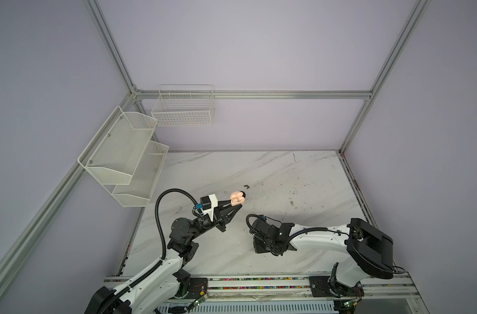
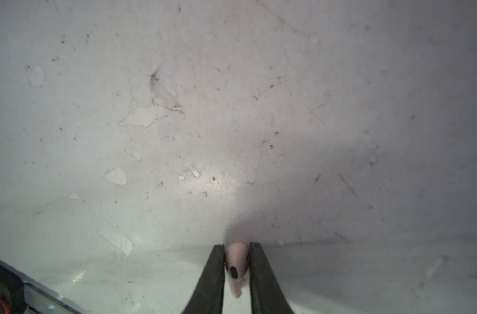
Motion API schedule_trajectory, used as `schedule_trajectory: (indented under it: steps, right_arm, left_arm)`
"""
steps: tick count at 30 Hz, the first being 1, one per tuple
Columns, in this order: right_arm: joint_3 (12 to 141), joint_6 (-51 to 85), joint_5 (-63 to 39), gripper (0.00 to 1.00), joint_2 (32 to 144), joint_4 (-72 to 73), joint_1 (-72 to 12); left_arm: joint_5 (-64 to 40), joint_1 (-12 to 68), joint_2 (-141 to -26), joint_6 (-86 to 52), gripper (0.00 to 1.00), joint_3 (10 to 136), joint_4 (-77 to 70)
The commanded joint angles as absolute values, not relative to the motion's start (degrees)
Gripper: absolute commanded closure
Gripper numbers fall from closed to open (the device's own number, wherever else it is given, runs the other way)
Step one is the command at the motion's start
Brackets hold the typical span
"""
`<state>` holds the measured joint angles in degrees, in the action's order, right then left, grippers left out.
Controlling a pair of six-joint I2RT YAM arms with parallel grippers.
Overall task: Insert wireless bluetooth earbuds into charging case
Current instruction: Pick up the wireless bluetooth earbud from the bottom-center of the table.
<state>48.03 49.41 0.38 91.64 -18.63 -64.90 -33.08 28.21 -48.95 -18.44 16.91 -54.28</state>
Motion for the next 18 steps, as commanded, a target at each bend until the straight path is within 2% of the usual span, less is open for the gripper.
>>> schedule_trajectory:
  steps: [1,10,18]
  right_arm:
    - [48.2,49.7,1.6,0.82,93.1,-20.6,-64.9]
    - [48.3,47.5,4.3,0.85,88.5,-20.4,-63.3]
    - [49.2,40.3,6.5,0.86,81.8,-18.2,-57.7]
  left_arm:
    - [-32.3,28.4,-48.0,-18.1,1.0,14.6,-55.2]
    - [-31.5,28.4,-48.8,-18.6,1.0,14.7,-56.1]
    - [-31.0,28.4,-52.2,-20.4,1.0,16.0,-58.8]
